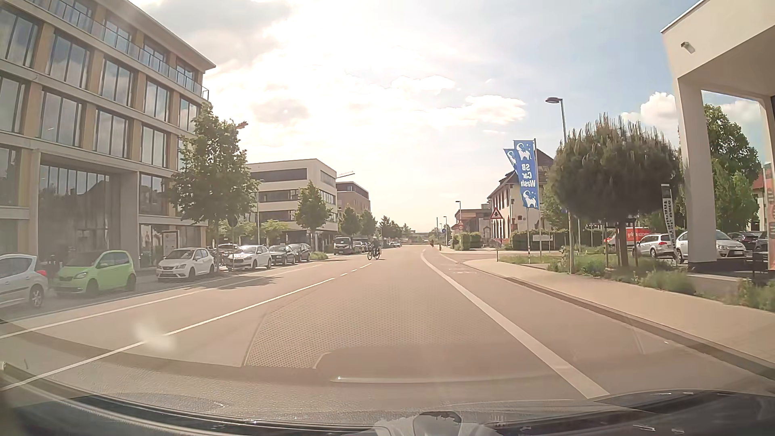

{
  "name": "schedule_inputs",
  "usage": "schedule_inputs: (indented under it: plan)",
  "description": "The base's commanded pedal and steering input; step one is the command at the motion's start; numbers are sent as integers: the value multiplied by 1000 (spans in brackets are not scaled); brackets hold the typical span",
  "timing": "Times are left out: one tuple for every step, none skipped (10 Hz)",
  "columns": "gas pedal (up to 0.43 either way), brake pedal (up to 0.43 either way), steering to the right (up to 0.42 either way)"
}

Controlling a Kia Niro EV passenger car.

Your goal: Follow the waypoints while adhering to traffic rules and regulations

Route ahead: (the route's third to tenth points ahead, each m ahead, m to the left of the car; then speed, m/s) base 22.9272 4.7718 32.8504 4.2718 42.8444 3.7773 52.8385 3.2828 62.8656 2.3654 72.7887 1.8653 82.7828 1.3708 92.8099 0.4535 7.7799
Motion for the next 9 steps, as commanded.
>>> schedule_inputs:
  plan:
    - [59, 0, -2]
    - [59, 0, -2]
    - [59, 0, -2]
    - [59, 0, -2]
    - [59, 0, -2]
    - [59, 0, -2]
    - [59, 0, -2]
    - [59, 0, 0]
    - [59, 0, 2]
